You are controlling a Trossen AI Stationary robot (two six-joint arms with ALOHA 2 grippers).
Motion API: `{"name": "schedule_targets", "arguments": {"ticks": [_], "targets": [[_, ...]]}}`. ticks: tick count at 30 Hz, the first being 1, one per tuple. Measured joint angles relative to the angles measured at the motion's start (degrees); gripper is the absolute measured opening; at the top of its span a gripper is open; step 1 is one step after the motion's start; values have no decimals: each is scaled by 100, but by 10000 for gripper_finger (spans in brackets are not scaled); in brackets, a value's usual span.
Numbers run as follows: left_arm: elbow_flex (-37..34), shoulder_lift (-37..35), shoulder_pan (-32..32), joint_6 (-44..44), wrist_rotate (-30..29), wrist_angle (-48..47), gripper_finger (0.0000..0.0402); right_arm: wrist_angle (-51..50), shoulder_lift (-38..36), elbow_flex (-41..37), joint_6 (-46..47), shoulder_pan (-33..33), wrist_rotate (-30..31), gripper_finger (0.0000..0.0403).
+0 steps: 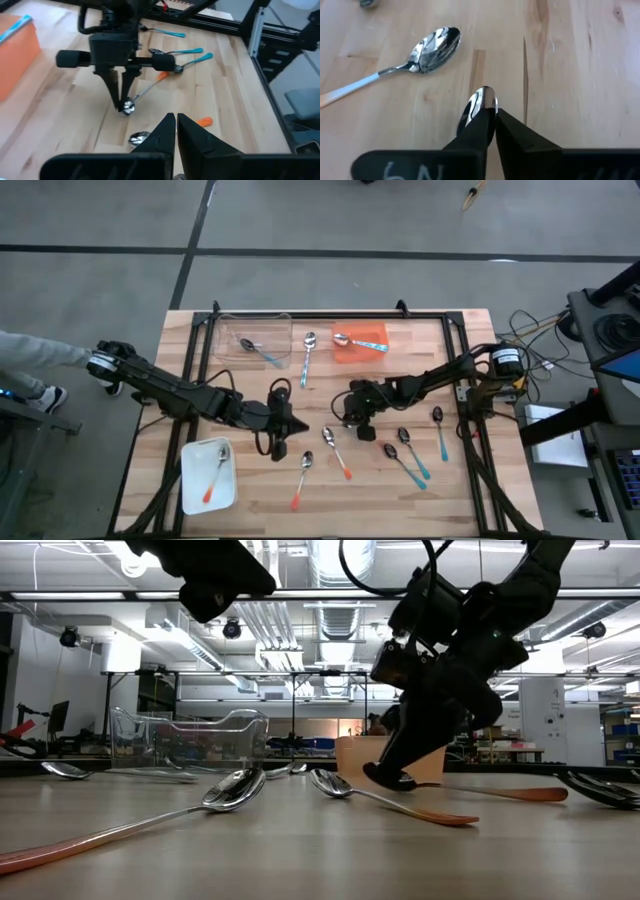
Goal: Sort silverware by color (type)
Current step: Put the orange spoon into the white bin
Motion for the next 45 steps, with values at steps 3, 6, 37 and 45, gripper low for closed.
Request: {"name": "schedule_targets", "arguments": {"ticks": [3,6,37,45], "targets": [[0,0,2,0,-69,0,0,92,0,0,-2,0,11,10],[0,0,2,0,-76,-1,0,247,-7,-7,44,-2,58,9],[0,-2,218,885,-825,713,0,5574,-1054,-85,-985,142,708,8],[0,-15,414,1036,-828,780,0,6010,-1001,-87,-1740,646,2017,8]]}}
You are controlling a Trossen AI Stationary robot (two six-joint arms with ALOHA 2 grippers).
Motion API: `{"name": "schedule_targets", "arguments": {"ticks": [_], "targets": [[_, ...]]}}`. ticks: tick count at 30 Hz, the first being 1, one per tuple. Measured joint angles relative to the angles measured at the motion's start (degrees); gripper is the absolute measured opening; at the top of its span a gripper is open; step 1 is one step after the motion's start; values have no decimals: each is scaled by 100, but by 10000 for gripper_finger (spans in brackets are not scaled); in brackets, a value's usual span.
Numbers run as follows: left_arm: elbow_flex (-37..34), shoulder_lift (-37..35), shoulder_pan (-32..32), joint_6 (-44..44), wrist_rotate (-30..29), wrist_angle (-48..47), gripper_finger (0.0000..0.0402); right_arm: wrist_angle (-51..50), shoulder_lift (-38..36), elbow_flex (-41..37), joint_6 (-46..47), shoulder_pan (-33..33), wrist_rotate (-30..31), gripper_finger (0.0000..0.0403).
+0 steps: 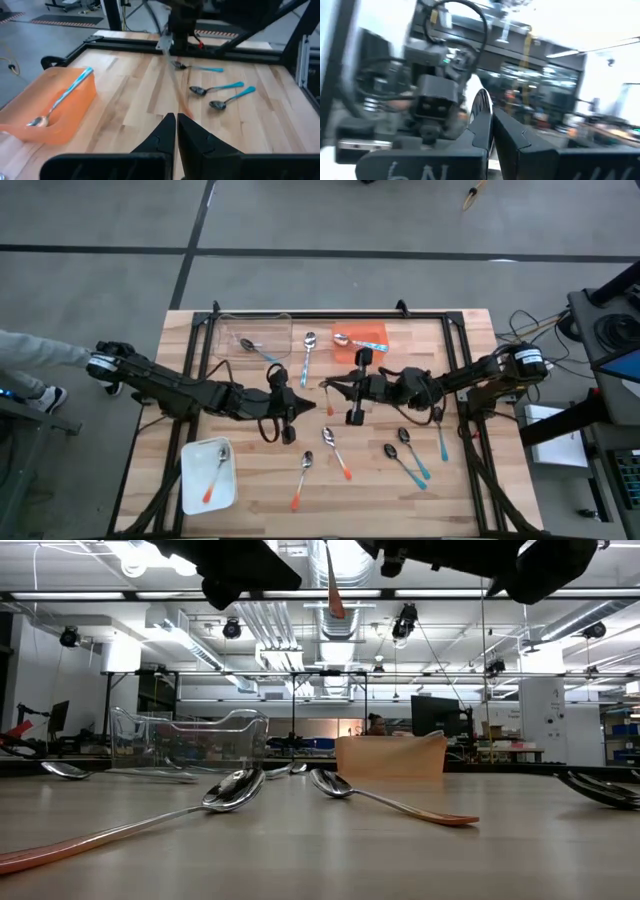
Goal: Sort silverware by color (type)
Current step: Put the orange spoon into the white bin
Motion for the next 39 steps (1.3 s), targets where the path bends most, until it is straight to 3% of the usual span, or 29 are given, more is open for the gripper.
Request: {"name": "schedule_targets", "arguments": {"ticks": [9,21,27,34,39], "targets": [[0,-157,96,262,14,310,6,181,103,0,-726,463,1309,8],[0,-42,127,416,18,847,124,1941,946,7,-934,556,1336,8],[0,215,146,492,20,1014,159,2057,1294,270,-1172,556,1269,8],[0,290,167,473,17,1164,163,2055,1419,489,-1315,556,1091,8],[0,259,167,470,18,1147,124,2038,1416,532,-1414,556,1110,8]]}}
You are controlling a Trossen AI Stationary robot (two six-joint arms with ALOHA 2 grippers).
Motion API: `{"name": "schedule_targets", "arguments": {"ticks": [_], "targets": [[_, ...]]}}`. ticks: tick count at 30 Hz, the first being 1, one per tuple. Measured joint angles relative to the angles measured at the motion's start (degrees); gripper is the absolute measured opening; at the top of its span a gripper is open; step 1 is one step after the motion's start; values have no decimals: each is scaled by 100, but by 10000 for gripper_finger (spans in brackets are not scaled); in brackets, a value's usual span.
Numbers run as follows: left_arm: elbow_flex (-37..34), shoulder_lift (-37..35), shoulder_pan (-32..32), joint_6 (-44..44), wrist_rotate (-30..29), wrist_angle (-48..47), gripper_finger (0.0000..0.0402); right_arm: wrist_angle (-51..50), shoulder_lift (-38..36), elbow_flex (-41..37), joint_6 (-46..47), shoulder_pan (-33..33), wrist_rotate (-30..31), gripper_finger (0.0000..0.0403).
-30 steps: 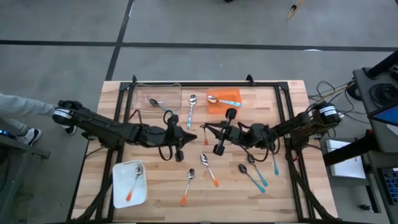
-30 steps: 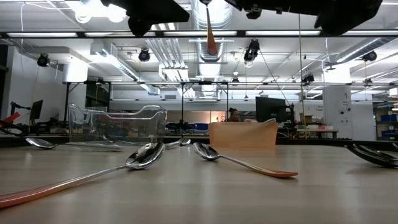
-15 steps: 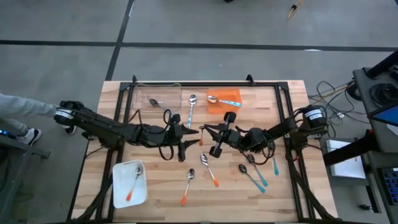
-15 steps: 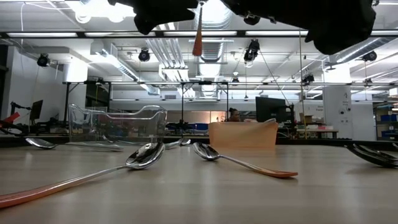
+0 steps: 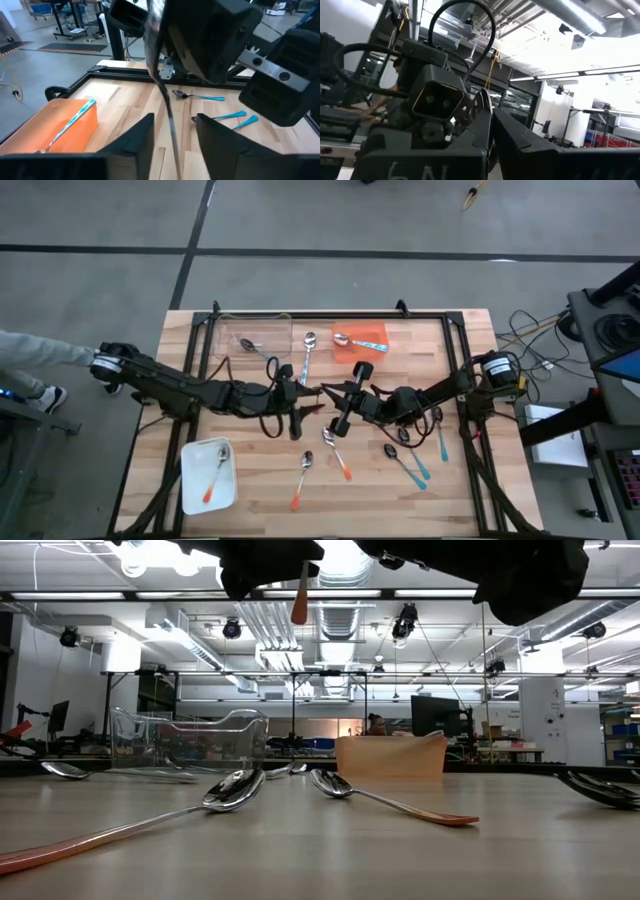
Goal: Sort silverware by color (type)
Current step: Put the orange spoon into the white bin
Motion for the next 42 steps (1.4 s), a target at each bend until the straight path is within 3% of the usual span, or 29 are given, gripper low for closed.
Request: {"name": "schedule_targets", "arguments": {"ticks": [6,8,15,29,35,42], "targets": [[0,-1,0,-5,1,-22,21,4,-1,23,-16,0,69,9],[0,-2,0,-77,0,-22,8,3,0,23,-33,1,67,9],[0,-19,-7,-324,0,-243,1,-164,-2,18,47,40,87,19],[0,-390,-24,-457,22,-1222,0,-1362,-109,94,990,3,494,123],[0,-466,-24,-467,89,-1441,0,-2929,-160,614,1520,-154,-358,123],[0,-519,-60,-486,595,-2207,0,-3894,-164,1127,1560,-151,-437,92]]}}
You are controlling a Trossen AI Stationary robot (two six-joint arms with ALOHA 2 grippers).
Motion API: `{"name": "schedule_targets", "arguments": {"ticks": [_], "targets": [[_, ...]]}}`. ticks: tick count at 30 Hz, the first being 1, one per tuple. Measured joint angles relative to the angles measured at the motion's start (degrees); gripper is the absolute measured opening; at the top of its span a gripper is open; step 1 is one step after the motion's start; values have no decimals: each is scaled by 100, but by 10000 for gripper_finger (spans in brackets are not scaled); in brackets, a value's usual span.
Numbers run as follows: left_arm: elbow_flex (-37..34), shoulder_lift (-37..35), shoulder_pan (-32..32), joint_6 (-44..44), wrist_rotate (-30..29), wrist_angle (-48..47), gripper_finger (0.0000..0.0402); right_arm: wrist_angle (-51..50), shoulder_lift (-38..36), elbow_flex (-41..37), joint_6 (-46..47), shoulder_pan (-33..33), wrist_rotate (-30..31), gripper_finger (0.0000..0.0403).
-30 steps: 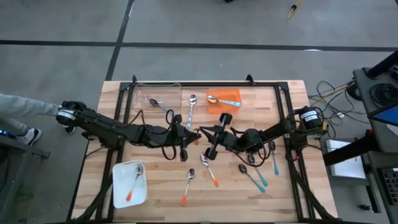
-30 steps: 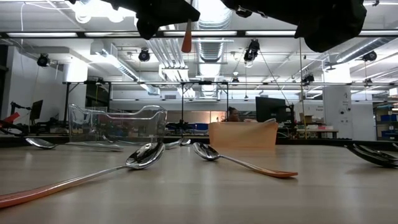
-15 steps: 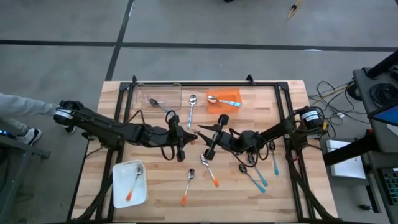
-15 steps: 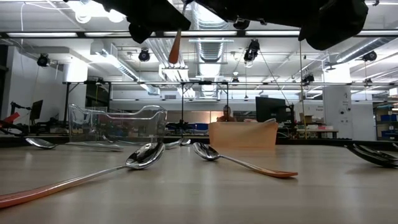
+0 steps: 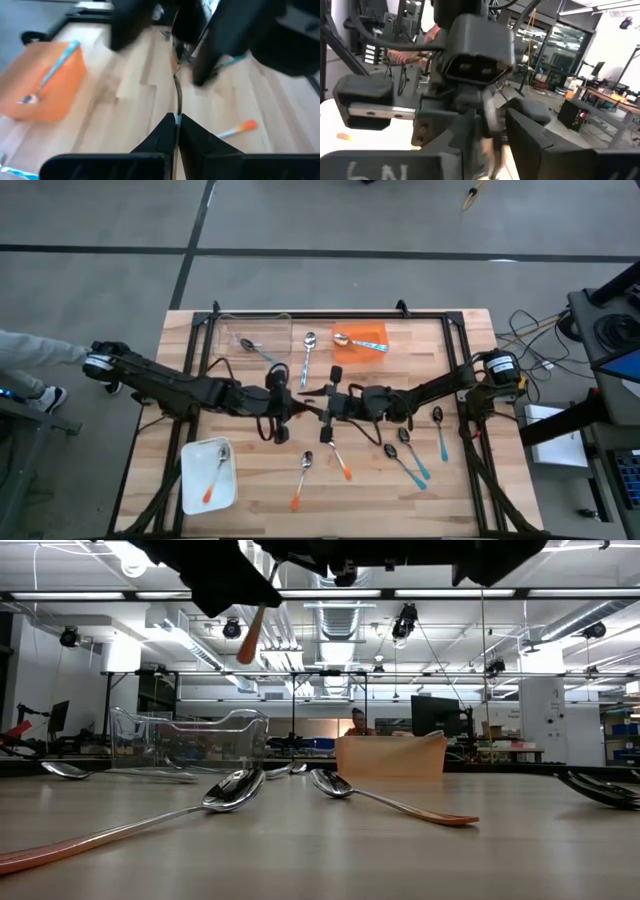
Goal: Sort silverware by color (type)
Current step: Put the orange spoon into the white bin
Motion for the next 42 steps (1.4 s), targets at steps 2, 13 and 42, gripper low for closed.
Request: {"name": "schedule_targets", "arguments": {"ticks": [2,13,42], "targets": [[0,-25,-15,-15,64,-151,0,-62,0,25,32,0,-37,77],[0,-202,-10,-19,185,-347,0,-103,0,25,206,-2,-103,13],[0,219,25,721,-1928,677,212,113,-7,-110,-156,-46,2418,11]]}}
